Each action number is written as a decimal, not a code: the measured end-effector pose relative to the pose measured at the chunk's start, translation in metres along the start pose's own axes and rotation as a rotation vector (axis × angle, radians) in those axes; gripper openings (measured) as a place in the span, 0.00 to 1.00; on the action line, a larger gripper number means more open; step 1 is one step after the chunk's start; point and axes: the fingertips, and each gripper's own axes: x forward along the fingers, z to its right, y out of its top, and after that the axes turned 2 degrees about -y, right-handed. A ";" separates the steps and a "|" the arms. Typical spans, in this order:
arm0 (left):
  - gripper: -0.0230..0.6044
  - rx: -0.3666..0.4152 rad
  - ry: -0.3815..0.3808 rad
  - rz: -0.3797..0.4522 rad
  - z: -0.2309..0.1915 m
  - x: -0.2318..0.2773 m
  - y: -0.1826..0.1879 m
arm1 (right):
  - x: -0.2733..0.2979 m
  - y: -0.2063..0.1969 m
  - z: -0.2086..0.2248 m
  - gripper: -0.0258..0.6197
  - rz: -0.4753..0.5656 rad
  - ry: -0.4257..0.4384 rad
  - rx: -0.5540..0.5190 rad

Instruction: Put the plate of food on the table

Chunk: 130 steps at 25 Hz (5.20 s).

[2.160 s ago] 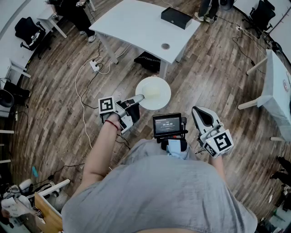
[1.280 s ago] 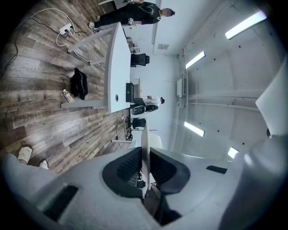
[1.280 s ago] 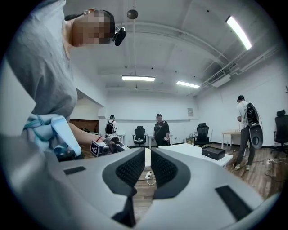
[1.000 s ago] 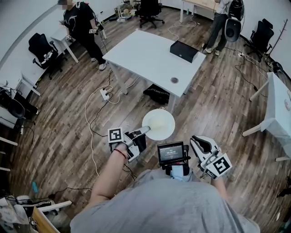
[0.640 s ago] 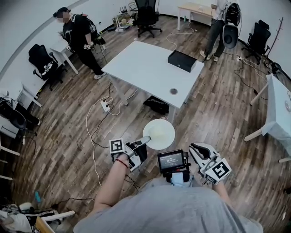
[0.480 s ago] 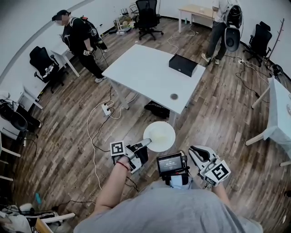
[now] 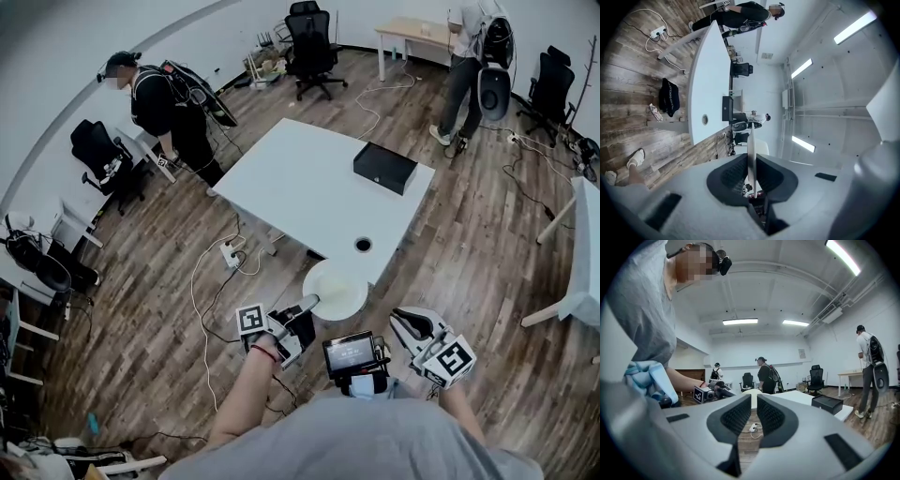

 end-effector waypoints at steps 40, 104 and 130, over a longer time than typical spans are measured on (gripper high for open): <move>0.10 0.037 0.012 -0.245 -0.059 0.150 0.271 | 0.177 -0.022 0.147 0.09 -0.072 -0.279 0.047; 0.26 0.857 0.550 -0.495 -0.214 0.188 0.331 | 0.159 -0.034 0.154 0.09 -0.128 -0.531 0.123; 0.07 1.144 -0.010 -0.412 -0.024 0.118 0.207 | 0.159 -0.026 0.145 0.09 -0.050 -0.481 0.079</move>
